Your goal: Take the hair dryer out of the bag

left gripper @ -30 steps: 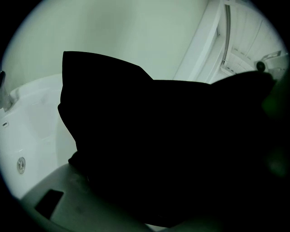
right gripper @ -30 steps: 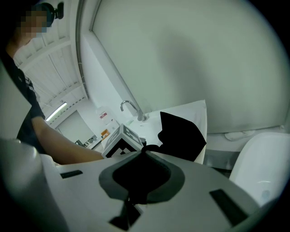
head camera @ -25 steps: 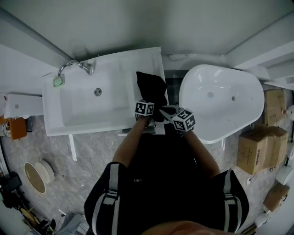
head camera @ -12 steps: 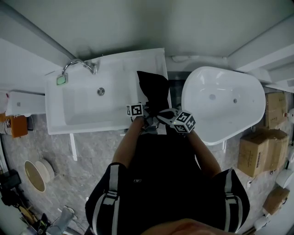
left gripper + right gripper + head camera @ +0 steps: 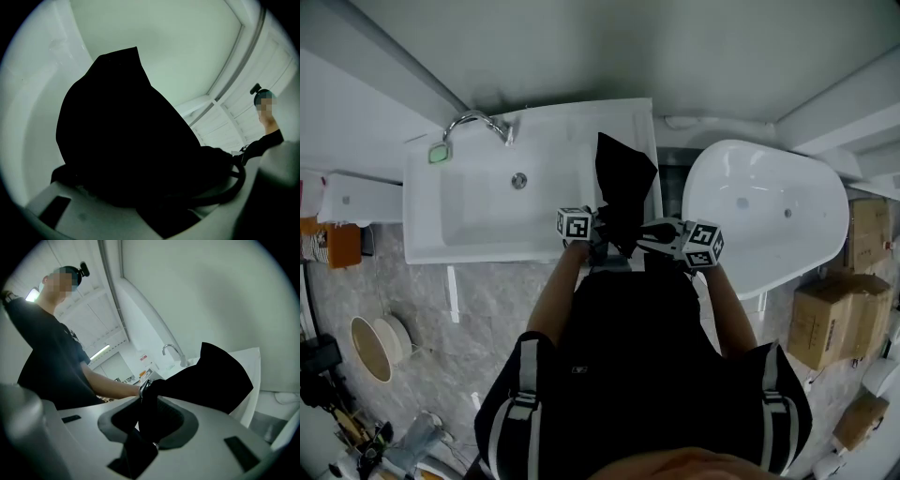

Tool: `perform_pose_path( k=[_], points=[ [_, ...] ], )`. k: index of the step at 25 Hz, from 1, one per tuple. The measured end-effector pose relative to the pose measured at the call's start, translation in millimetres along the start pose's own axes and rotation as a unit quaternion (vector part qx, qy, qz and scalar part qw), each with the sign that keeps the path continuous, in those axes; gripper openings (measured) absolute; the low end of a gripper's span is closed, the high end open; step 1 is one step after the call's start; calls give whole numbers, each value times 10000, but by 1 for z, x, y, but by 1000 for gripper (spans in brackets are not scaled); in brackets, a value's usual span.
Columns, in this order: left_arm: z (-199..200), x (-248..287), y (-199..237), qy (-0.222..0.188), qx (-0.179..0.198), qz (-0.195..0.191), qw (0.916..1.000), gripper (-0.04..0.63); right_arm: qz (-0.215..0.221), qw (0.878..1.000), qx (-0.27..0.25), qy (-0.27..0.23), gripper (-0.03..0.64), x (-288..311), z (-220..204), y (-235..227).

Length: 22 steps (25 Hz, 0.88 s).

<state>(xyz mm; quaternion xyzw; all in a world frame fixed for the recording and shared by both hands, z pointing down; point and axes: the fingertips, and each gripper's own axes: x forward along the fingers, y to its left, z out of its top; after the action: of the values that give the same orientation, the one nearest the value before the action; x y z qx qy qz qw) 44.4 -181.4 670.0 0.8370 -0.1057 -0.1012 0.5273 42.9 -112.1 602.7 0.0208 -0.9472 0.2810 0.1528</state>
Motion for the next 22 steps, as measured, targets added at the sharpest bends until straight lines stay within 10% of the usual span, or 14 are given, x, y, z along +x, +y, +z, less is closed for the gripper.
perform_pose_path(
  k=[6, 12, 22],
  points=[
    [1, -24, -33, 127, 288, -291, 9991, 193, -828, 9955, -288, -347, 141, -23, 26, -31],
    [-9, -54, -64, 510, 689, -504, 9950, 193, -2558, 9531, -1553, 454, 252, -33, 41, -83],
    [-48, -82, -96, 1006, 856, -967, 9865, 201, -2488, 9296, -2461, 1151, 196, 5, 41, -74]
  ],
)
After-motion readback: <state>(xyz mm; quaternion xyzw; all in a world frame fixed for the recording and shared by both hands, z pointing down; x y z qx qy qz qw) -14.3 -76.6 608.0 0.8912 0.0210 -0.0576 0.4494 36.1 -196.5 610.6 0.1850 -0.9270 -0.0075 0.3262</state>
